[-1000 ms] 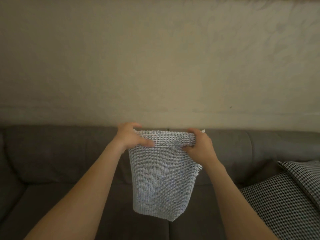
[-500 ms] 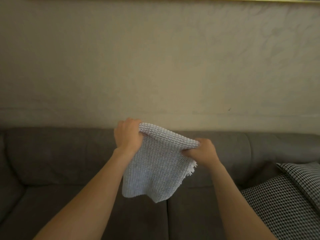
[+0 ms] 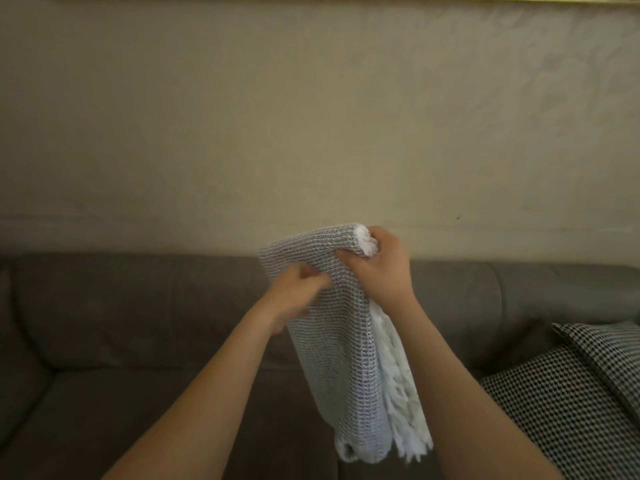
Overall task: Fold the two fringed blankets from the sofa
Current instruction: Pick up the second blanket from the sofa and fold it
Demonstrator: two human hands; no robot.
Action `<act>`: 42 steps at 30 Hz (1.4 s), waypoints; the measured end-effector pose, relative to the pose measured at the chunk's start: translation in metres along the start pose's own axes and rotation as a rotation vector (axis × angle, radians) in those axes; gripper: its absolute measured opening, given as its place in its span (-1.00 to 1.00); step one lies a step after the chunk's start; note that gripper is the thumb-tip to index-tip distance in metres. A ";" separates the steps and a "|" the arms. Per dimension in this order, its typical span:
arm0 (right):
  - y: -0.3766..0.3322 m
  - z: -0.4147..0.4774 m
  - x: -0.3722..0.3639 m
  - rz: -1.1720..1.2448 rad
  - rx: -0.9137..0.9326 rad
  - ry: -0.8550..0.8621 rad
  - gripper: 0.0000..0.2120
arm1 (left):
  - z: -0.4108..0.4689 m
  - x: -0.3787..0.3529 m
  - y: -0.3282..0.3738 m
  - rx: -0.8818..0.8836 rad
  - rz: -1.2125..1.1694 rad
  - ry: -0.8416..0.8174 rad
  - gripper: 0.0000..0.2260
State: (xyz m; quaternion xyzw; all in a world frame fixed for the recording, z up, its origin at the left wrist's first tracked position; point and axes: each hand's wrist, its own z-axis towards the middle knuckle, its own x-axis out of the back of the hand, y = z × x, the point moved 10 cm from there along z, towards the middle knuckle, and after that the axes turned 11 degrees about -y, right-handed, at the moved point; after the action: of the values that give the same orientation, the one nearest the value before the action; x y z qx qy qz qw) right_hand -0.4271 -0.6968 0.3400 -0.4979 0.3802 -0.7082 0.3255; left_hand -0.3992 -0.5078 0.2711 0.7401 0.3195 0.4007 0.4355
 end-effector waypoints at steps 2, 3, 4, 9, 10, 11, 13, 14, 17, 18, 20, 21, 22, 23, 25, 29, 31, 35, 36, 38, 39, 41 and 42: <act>-0.001 0.000 -0.003 -0.077 -0.043 0.041 -0.72 | -0.006 -0.053 -0.002 -0.019 -0.075 -0.313 -0.33; -0.001 -0.001 -0.003 -0.099 -0.070 0.060 -0.73 | -0.009 -0.072 -0.004 -0.030 -0.112 -0.391 -0.16; -0.001 -0.003 -0.003 -0.111 -0.093 0.077 -0.73 | -0.009 -0.085 -0.007 -0.051 -0.157 -0.426 -0.08; -0.013 -0.010 -0.005 -0.191 -0.111 0.076 -0.72 | -0.002 -0.104 0.001 -0.237 -0.362 -0.266 -0.11; -0.017 -0.011 -0.005 -0.205 -0.107 0.076 -0.70 | -0.001 -0.100 0.002 -0.253 -0.360 -0.152 -0.21; -0.022 -0.012 -0.006 -0.210 -0.102 0.075 -0.69 | -0.002 -0.093 0.004 -0.270 -0.367 -0.038 -0.31; -0.030 -0.012 -0.007 -0.200 -0.085 0.069 -0.69 | -0.006 -0.081 0.010 -0.262 -0.318 0.130 -0.44; -0.033 -0.011 -0.006 -0.185 -0.071 0.056 -0.70 | -0.008 -0.073 0.016 -0.256 -0.246 0.198 -0.52; -0.029 -0.009 -0.007 0.042 -0.008 -0.054 -0.72 | -0.009 -0.052 0.025 -0.213 -0.145 0.290 -0.89; -0.021 -0.010 -0.007 0.185 -0.006 -0.076 -0.73 | -0.006 -0.048 0.020 -0.174 -0.249 0.277 -0.88; 0.006 -0.019 -0.003 0.400 -0.034 -0.035 -0.75 | 0.003 -0.044 0.001 -0.027 -0.534 0.256 -0.82; 0.020 -0.026 -0.002 0.417 -0.060 -0.002 -0.74 | 0.005 -0.044 -0.007 0.049 -0.667 0.252 -0.82; 0.034 -0.032 -0.006 0.394 -0.095 -0.005 -0.70 | 0.006 -0.044 -0.012 0.104 -0.771 0.250 -0.82; 0.046 -0.039 -0.015 0.353 -0.131 -0.051 -0.64 | 0.008 -0.044 -0.015 0.133 -0.860 0.253 -0.82; 0.058 -0.046 -0.035 0.214 -0.151 -0.223 -0.47 | 0.008 -0.041 -0.020 0.170 -0.960 0.272 -0.77; 0.052 -0.054 -0.063 -0.009 -0.117 -0.508 -0.24 | 0.007 -0.038 -0.027 0.214 -1.007 0.325 -0.67; 0.048 -0.059 -0.077 -0.152 -0.079 -0.546 -0.12 | 0.004 -0.036 -0.030 0.224 -1.036 0.355 -0.67; 0.070 -0.066 -0.076 -0.355 -0.224 -0.136 -0.25 | -0.002 -0.015 -0.022 0.286 -0.786 0.448 -0.68; 0.070 -0.071 -0.073 -0.359 -0.232 -0.036 -0.35 | -0.009 -0.008 -0.012 0.313 -0.639 0.444 -0.70; 0.074 -0.079 -0.072 -0.303 -0.230 0.040 -0.40 | -0.014 0.003 0.005 0.288 -0.156 0.412 -0.71; 0.080 -0.079 -0.074 -0.255 -0.245 0.016 -0.37 | -0.013 0.008 0.009 0.264 -0.067 0.401 -0.69; 0.092 -0.076 -0.075 -0.237 -0.295 -0.079 -0.34 | -0.014 0.018 0.008 0.304 -0.011 0.441 -0.66; 0.094 -0.074 -0.076 -0.278 -0.308 -0.142 -0.37 | -0.010 0.024 0.005 0.311 0.002 0.455 -0.65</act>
State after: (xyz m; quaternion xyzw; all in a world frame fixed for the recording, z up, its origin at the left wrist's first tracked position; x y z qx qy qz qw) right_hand -0.4676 -0.6643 0.2080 -0.6382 0.3877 -0.6429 0.1707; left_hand -0.3956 -0.4863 0.2859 0.6891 0.4662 0.5033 0.2333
